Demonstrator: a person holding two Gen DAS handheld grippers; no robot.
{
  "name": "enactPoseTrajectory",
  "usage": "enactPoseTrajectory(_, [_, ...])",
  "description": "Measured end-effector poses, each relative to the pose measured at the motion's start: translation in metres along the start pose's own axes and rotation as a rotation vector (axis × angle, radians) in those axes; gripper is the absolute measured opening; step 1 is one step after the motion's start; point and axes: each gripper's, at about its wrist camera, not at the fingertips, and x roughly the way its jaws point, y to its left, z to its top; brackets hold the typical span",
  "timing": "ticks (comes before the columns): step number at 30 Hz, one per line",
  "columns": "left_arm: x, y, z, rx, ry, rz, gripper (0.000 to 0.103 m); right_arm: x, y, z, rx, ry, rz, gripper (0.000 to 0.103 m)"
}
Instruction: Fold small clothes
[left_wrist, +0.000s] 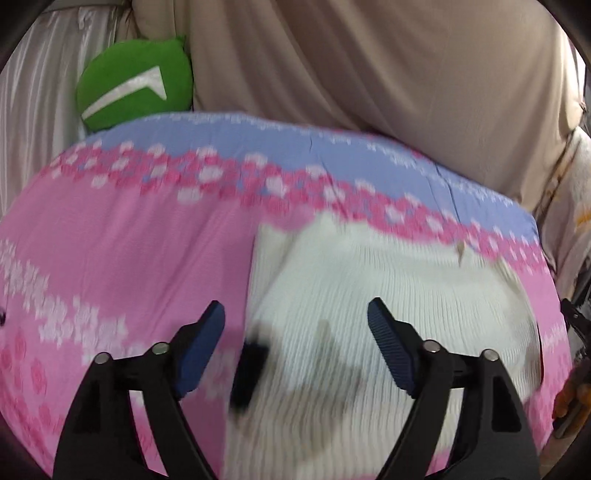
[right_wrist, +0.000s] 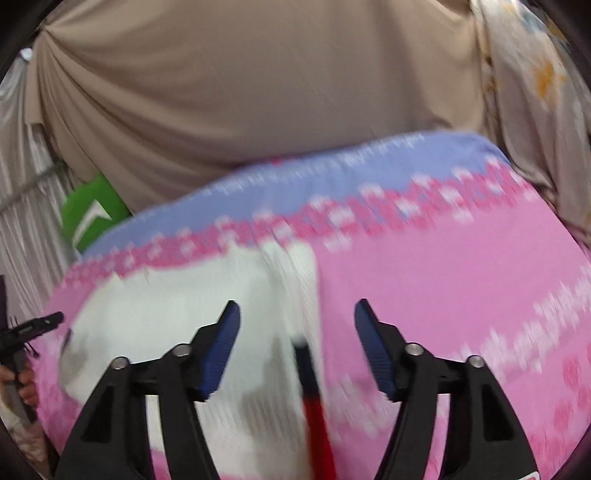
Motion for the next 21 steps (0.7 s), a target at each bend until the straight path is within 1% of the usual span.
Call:
enactPoseTrajectory(1, [0.016, -0.003, 0.012, 0.003, 0.019, -0.002, 0.078, 0.015, 0.005, 0.012, -0.015, -0.003, 0.017, 0.078])
enactPoseTrajectory(3, [0.045, -0.006, 0.025, -0.001, 0.063, -0.022, 0.078, 0.045, 0.011, 0.026, -0.017, 0.034, 0.039, 0.079])
enactPoseTrajectory(4, [0.058, -0.007, 0.029, -0.004, 0.084, -0.015, 0.078, 0.06, 0.011, 0.029, -0.009, 0.064, 0.043, 0.079])
enactPoseTrajectory(7, [0.095, -0.007, 0.033, -0.019, 0.135, 0.029, 0.072, 0.104, 0.008, 0.029, 0.016, 0.162, 0.002, 0.079])
enactPoseTrajectory(9, [0.103, -0.008, 0.032, -0.011, 0.131, 0.059, 0.071, 0.12, 0.008, 0.022, 0.033, 0.207, -0.039, 0.079])
enactPoseTrajectory(12, [0.102, -0.013, 0.03, 0.023, 0.108, 0.096, 0.07, 0.128, 0.003, 0.014, 0.043, 0.239, -0.06, 0.079])
enactPoseTrajectory(14, [0.104, -0.018, 0.028, 0.042, 0.104, 0.121, 0.069, 0.128, 0.0, 0.013, 0.051, 0.236, -0.051, 0.075])
enactPoseTrajectory(15, [0.104, -0.019, 0.028, 0.05, 0.101, 0.13, 0.069, 0.128, 0.0, 0.013, 0.048, 0.234, -0.055, 0.068])
enactPoseTrajectory(16, [0.106, -0.019, 0.028, 0.056, 0.097, 0.139, 0.069, 0.128, 0.001, 0.012, 0.044, 0.235, -0.06, 0.064])
enactPoseTrajectory(19, [0.106, -0.022, 0.026, 0.067, 0.085, 0.159, 0.069, 0.128, 0.005, 0.011, 0.019, 0.219, -0.079, 0.045])
enactPoseTrajectory(21, [0.106, -0.023, 0.026, 0.074, 0.082, 0.165, 0.068, 0.125, 0.008, 0.01, 0.001, 0.2, -0.084, 0.042])
